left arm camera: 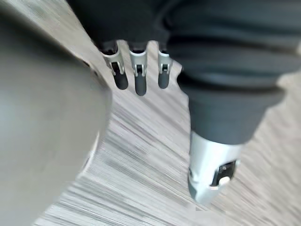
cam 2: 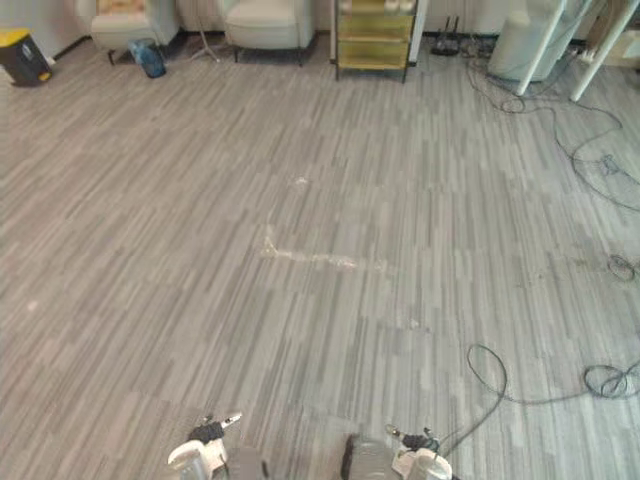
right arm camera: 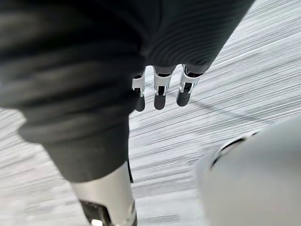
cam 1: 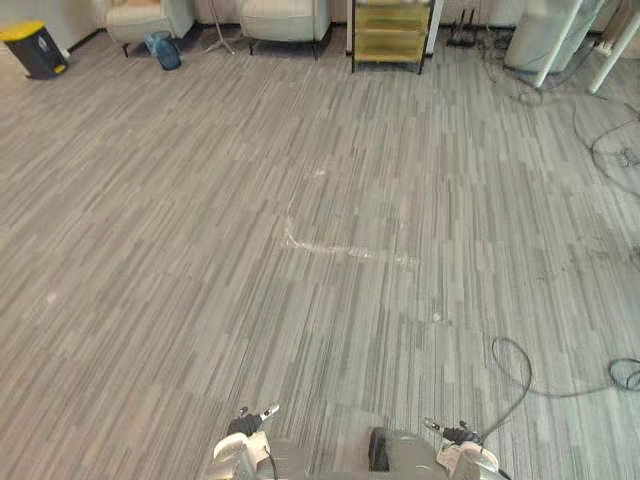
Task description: Pick up cushions and gather them together orderly.
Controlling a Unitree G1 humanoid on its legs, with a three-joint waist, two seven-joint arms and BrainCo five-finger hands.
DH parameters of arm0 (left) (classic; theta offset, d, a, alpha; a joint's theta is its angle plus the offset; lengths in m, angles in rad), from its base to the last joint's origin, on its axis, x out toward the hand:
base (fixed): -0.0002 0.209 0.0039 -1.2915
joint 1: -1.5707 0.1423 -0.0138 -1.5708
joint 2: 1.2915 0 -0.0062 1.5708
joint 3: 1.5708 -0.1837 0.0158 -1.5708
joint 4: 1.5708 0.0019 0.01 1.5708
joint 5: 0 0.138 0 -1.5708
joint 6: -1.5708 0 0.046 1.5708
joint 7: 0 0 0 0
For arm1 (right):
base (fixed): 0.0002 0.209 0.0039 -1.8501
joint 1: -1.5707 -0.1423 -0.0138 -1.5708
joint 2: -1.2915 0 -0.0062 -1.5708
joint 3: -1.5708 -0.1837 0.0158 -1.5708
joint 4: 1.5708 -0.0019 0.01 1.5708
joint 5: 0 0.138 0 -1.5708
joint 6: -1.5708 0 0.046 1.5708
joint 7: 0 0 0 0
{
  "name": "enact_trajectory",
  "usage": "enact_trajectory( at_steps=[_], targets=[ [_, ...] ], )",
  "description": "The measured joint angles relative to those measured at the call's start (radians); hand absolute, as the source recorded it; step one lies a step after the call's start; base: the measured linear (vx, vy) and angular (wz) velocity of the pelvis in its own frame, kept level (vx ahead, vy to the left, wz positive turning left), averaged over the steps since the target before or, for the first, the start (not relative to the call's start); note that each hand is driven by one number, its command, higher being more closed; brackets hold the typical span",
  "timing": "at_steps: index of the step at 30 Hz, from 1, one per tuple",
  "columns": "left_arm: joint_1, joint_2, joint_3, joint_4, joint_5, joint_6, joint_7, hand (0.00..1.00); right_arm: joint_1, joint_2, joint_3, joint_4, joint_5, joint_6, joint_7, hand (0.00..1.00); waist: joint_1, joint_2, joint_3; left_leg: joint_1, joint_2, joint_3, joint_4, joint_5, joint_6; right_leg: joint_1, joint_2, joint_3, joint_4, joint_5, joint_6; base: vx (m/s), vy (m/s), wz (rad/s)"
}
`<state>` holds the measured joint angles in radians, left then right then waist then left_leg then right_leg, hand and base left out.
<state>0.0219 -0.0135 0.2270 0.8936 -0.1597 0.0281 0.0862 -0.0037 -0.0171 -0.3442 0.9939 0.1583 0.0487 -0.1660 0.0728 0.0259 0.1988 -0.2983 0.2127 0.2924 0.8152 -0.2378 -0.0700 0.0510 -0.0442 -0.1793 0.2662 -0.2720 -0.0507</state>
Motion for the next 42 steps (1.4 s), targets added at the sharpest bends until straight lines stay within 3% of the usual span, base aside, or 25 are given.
enact_trajectory(
  at_steps=[4,5,6,7,9,10,12,14,15,17,18,21,22,24,25,26,28,31,33,34,35,38,40,41,42],
  targets=[
    [-0.007,-0.007,-0.003,-0.016,0.000,-0.001,0.001,0.00,0.000,0.006,-0.038,0.003,0.000,0.000,-0.002,0.00,0.037,-0.001,-0.003,-0.035,-0.108,0.021,-0.509,0.104,0.000,0.118,0.002,0.027,-0.142,0.002,0.044,0.57,0.049,-0.30],
    [-0.008,-0.001,-0.007,-0.013,0.000,0.000,0.001,0.00,-0.002,0.007,-0.039,0.006,0.000,0.002,-0.002,0.00,0.057,-0.011,-0.008,-0.035,-0.129,-0.010,-0.532,0.212,0.035,0.153,0.001,0.060,-0.172,-0.010,0.064,0.62,0.172,-0.73],
    [-0.007,0.017,-0.007,-0.003,0.000,0.002,0.002,0.00,-0.008,0.023,-0.035,0.006,-0.002,0.002,-0.002,0.00,0.061,-0.031,-0.019,-0.025,-0.152,-0.024,-0.531,0.236,0.083,0.169,-0.019,0.082,-0.167,-0.017,0.077,0.78,0.214,-0.67],
    [-0.013,0.032,-0.014,0.005,0.002,0.006,0.002,0.00,-0.008,0.037,-0.036,0.001,-0.004,0.003,-0.001,0.00,0.049,-0.066,-0.032,-0.006,-0.173,-0.002,-0.529,0.200,0.113,0.125,-0.058,0.100,-0.066,-0.011,0.098,0.78,0.224,-0.44],
    [-0.010,0.043,-0.024,0.012,0.002,0.005,0.002,0.00,0.001,0.045,-0.036,0.002,-0.011,0.008,0.003,0.00,0.056,-0.086,-0.028,0.072,-0.191,0.026,-0.533,0.156,0.117,0.031,-0.089,0.139,0.229,0.013,0.183,0.62,0.195,-0.25],
    [-0.014,0.057,-0.051,0.025,0.002,0.008,0.001,0.00,0.014,0.051,-0.035,0.002,-0.037,0.010,0.007,0.00,0.036,-0.092,-0.024,0.168,-0.214,0.018,-0.541,0.105,0.118,-0.090,-0.122,0.156,0.571,0.135,0.291,0.48,0.150,0.06],
    [-0.015,0.051,-0.077,0.053,0.002,0.011,0.001,0.00,0.028,0.036,-0.015,-0.026,-0.041,0.009,0.014,0.00,0.008,-0.075,-0.020,0.318,-0.226,-0.004,-0.587,0.078,0.118,-0.187,-0.153,0.107,0.775,0.101,0.247,0.69,0.157,0.31],
    [-0.019,0.040,-0.091,0.061,0.002,0.010,0.002,0.00,0.028,0.028,-0.006,-0.038,-0.041,0.007,0.018,0.00,0.005,-0.055,-0.018,0.400,-0.217,-0.007,-0.639,0.078,0.118,-0.252,-0.172,0.036,0.750,0.070,0.204,0.53,0.063,0.27],
    [-0.021,0.035,-0.100,0.072,0.002,0.010,0.001,0.00,0.019,0.021,-0.008,-0.035,-0.041,0.000,0.020,0.00,-0.003,-0.044,-0.011,0.483,-0.201,-0.025,-0.697,0.078,0.118,-0.291,-0.188,-0.066,0.612,0.036,0.155,0.50,-0.037,0.36],
    [-0.019,0.037,-0.108,0.081,0.003,0.009,0.001,0.00,0.020,0.018,-0.014,-0.029,-0.041,-0.001,0.021,0.00,-0.015,-0.045,-0.011,0.525,-0.191,-0.032,-0.725,0.077,0.116,-0.325,-0.181,-0.117,0.426,0.048,0.134,0.55,-0.098,0.44],
    [-0.018,0.043,-0.113,0.091,0.007,0.008,0.001,0.00,0.021,0.011,-0.026,-0.010,-0.041,0.000,0.020,0.00,-0.021,-0.047,-0.012,0.555,-0.185,-0.051,-0.746,0.057,0.085,-0.344,-0.146,-0.110,0.156,0.150,0.117,0.40,-0.138,0.42],
    [-0.011,0.058,-0.117,0.101,0.015,0.009,0.001,0.00,0.022,-0.003,-0.049,0.017,-0.036,0.000,0.020,0.00,-0.034,-0.065,-0.015,0.626,-0.191,-0.119,-0.740,-0.022,0.041,-0.342,-0.090,0.020,-0.014,0.381,0.068,0.62,-0.273,0.42],
    [-0.003,0.038,-0.103,0.115,0.021,0.009,-0.002,0.00,0.011,-0.031,-0.048,0.026,-0.041,0.000,0.020,0.00,-0.031,-0.010,-0.022,0.638,-0.155,-0.138,-0.702,-0.030,0.036,-0.344,-0.062,0.012,0.060,0.308,0.052,0.52,-0.258,0.10],
    [0.004,0.021,-0.071,0.115,0.022,0.009,-0.002,0.00,0.005,-0.032,-0.055,0.024,-0.039,0.000,0.020,0.00,-0.037,0.015,-0.026,0.522,-0.124,-0.190,-0.423,-0.026,0.028,-0.321,-0.063,-0.021,0.096,0.228,0.051,0.49,-0.278,0.26],
    [0.003,-0.001,-0.026,0.104,0.022,0.012,-0.002,0.00,0.017,-0.033,-0.064,0.003,-0.031,0.000,0.018,0.00,-0.045,0.043,-0.017,0.369,-0.064,-0.215,-0.085,0.065,-0.044,-0.259,-0.039,-0.043,0.073,0.196,0.032,0.51,-0.216,0.24],
    [0.015,-0.005,-0.016,0.087,0.020,0.013,-0.002,0.00,0.019,-0.036,-0.054,0.004,-0.031,0.003,0.016,0.00,-0.028,0.066,-0.009,0.284,-0.008,-0.208,0.115,0.115,-0.053,-0.195,-0.008,-0.048,0.054,0.167,0.009,0.51,-0.176,0.08],
    [0.028,0.006,-0.021,0.061,0.015,0.012,-0.006,0.00,0.020,-0.030,-0.038,0.003,-0.033,0.005,0.013,0.00,-0.012,0.055,0.000,0.201,0.009,-0.175,0.201,0.059,-0.030,-0.091,0.001,-0.045,0.012,0.128,0.001,0.48,-0.113,-0.11],
    [0.036,0.012,-0.030,0.040,0.007,0.004,-0.005,0.00,0.013,-0.024,-0.037,0.010,-0.029,0.004,0.011,0.00,0.001,0.039,0.001,0.103,-0.036,-0.076,-0.073,-0.003,-0.002,0.026,-0.009,-0.025,-0.088,0.111,0.020,0.40,-0.050,-0.19],
    [0.034,0.010,-0.033,0.040,0.006,0.004,-0.004,0.00,0.003,-0.023,-0.047,0.013,-0.029,0.005,0.011,0.00,0.005,0.041,0.000,0.100,-0.088,-0.073,-0.392,0.051,-0.002,0.055,-0.012,-0.006,-0.117,0.100,0.040,0.42,0.090,-0.44],
    [0.031,0.009,-0.040,0.046,0.007,0.004,-0.004,0.00,0.009,-0.026,-0.049,0.020,-0.029,0.006,0.011,0.00,0.021,0.044,-0.003,0.113,-0.118,-0.101,-0.599,0.194,-0.006,0.084,-0.006,0.020,-0.140,0.087,0.064,0.51,0.168,-0.58],
    [0.028,0.016,-0.050,0.048,0.012,0.005,-0.004,0.00,0.016,-0.018,-0.048,0.030,-0.030,0.013,0.010,0.00,0.040,0.028,-0.019,0.145,-0.144,-0.097,-0.629,0.246,0.030,0.114,-0.014,0.049,-0.164,0.081,0.086,0.53,0.159,-0.49],
    [0.011,0.052,-0.061,0.071,0.030,0.009,-0.009,0.00,0.021,0.000,-0.045,0.051,-0.032,0.021,0.013,0.00,0.032,-0.028,-0.039,0.138,-0.179,-0.079,-0.571,0.198,0.085,0.143,-0.065,0.058,-0.184,0.092,0.116,0.56,0.112,-0.08],
    [0.005,0.052,-0.061,0.082,0.031,0.011,-0.009,0.00,0.021,-0.002,-0.044,0.049,-0.039,0.021,0.016,0.00,0.037,-0.031,-0.043,0.173,-0.186,-0.053,-0.525,0.162,0.114,0.115,-0.079,0.104,-0.040,0.102,0.129,0.48,0.133,-0.29],
    [0.006,0.049,-0.076,0.098,0.034,0.018,-0.011,0.00,0.021,-0.013,-0.039,0.049,-0.042,0.020,0.022,0.00,0.036,-0.007,-0.054,0.236,-0.176,-0.057,-0.560,0.117,0.105,0.025,-0.078,0.125,0.196,0.116,0.184,0.39,0.133,-0.34],
    [0.002,0.052,-0.110,0.101,0.034,0.025,-0.013,0.00,0.016,-0.015,-0.034,0.040,-0.042,0.020,0.031,0.00,0.032,0.001,-0.039,0.323,-0.183,-0.060,-0.611,0.078,0.088,-0.092,-0.099,0.141,0.481,0.137,0.288,0.43,0.132,-0.15]
  ],
)
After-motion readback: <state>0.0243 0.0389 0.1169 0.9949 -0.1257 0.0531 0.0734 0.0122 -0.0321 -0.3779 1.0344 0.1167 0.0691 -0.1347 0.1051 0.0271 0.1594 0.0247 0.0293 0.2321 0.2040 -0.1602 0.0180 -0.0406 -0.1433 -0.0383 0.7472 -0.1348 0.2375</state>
